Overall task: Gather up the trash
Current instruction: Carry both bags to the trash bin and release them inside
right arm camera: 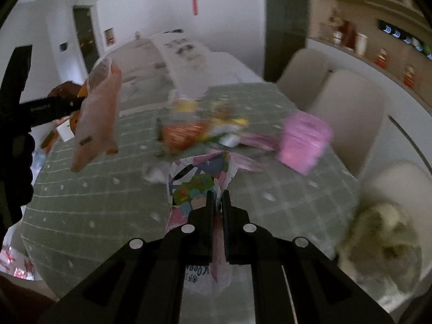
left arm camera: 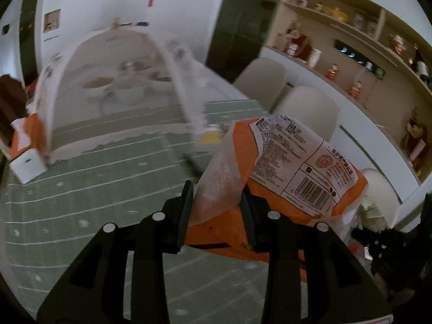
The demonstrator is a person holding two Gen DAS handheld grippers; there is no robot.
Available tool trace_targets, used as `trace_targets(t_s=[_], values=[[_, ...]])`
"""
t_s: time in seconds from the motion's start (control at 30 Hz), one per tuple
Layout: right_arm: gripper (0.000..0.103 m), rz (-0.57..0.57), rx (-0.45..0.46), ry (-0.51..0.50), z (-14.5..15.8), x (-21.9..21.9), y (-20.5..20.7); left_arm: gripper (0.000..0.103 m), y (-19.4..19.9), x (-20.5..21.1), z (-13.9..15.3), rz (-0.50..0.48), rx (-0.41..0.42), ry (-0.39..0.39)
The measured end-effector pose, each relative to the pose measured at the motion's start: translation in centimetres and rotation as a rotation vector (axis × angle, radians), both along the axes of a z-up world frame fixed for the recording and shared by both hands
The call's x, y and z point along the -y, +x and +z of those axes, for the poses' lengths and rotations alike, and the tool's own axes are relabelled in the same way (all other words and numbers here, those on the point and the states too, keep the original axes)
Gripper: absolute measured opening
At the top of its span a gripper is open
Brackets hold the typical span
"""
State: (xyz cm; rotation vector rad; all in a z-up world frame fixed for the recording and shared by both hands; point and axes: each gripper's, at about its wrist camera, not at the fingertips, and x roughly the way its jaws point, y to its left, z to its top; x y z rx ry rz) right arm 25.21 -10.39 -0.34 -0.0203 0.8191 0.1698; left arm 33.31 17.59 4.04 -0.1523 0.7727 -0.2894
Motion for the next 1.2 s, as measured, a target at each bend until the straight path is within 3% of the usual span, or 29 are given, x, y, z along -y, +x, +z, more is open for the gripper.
trace_targets(t_s=[0.1, 0.2, 0.4, 0.53, 0.63, 0.77, 0.97, 1.2], values=[[0.007, -0.065, 0.001, -0.002, -0.3, 5.2, -3.0, 0.032, -0.4, 5.8, 0.6, -0.052, -0.005, -0.025], [0.007, -0.15, 0.016, -0.021, -0.3, 10.9, -6.5, 0.033, -1.0, 14.7, 0.9, -0.141, 0.01, 0.001], [0.007, -0.328, 0.015, 0.003, -1.1, 22.5, -12.2, 0.033, -1.6, 28.8, -1.2, -0.274, -0.041, 0.005], [0.007, -0.369, 0.026, 0.025, -2.0, 27.7, -14.4, 0.033, -2.4, 37.2, -3.4, -0.352, -0.059, 0.054], [0.007, -0.369, 0.034, 0.034, -2.5, 28.8, -15.6, 0.033, -2.7, 41.5, -5.2, -0.364, -0.08, 0.092], [0.007, -0.36, 0.045, 0.029, -2.8, 30.0, -17.0, 0.034, -2.9, 44.6, -6.9, -0.35, -0.101, 0.114], [0.007, -0.371, 0.045, 0.055, -3.4, 31.5, -17.9, 0.052, -3.1, 47.0, -8.6, -0.422, -0.19, 0.054], [0.007, -0.376, 0.087, 0.047, -2.6, 31.8, -16.6, 0.054, -4.4, 44.1, -8.4, -0.424, -0.219, 0.001]])
